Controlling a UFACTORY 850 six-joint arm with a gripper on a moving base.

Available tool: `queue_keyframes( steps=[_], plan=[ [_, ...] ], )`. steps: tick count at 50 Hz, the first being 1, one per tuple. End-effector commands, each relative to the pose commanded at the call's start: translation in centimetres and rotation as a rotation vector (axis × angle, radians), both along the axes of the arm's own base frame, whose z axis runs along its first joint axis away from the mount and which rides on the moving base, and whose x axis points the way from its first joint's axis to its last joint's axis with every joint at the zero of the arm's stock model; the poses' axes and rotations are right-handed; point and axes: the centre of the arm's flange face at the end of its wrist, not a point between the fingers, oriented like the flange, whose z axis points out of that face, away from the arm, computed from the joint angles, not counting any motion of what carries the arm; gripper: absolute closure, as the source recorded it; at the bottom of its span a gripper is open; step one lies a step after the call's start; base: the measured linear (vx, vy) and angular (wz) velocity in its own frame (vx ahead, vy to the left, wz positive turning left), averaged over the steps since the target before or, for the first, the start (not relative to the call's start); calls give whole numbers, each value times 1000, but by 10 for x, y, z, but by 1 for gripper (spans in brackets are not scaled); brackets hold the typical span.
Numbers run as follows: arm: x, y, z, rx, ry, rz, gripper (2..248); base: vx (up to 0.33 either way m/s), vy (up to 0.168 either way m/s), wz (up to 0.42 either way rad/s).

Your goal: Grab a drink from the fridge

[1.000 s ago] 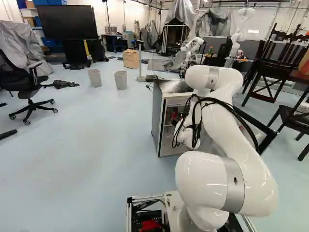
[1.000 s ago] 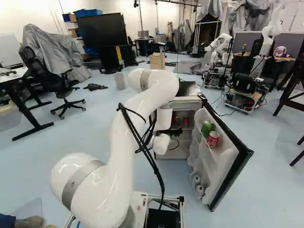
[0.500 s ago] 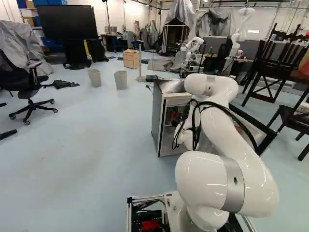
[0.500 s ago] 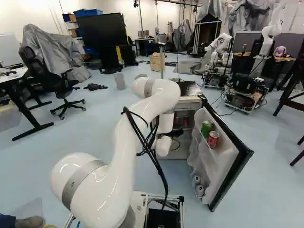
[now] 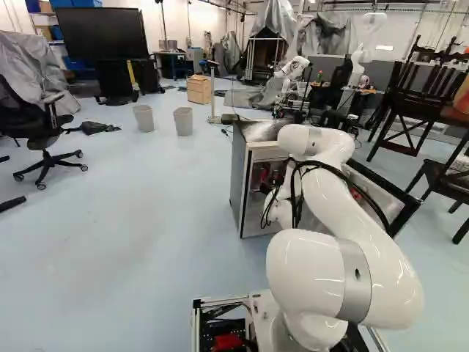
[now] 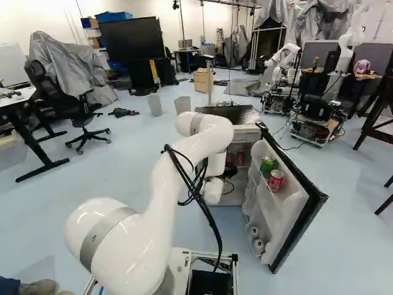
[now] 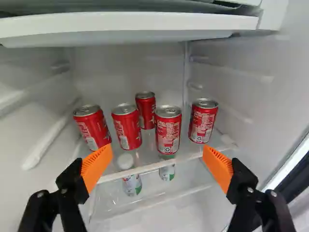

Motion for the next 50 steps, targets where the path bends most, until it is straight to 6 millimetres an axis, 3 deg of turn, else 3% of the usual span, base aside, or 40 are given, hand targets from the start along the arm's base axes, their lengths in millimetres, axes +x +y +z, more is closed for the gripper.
queue_keyframes(
  steps=[50],
  plan=[
    [55,-13,-25,-42,-113,12,3,0,0,0]
  ],
)
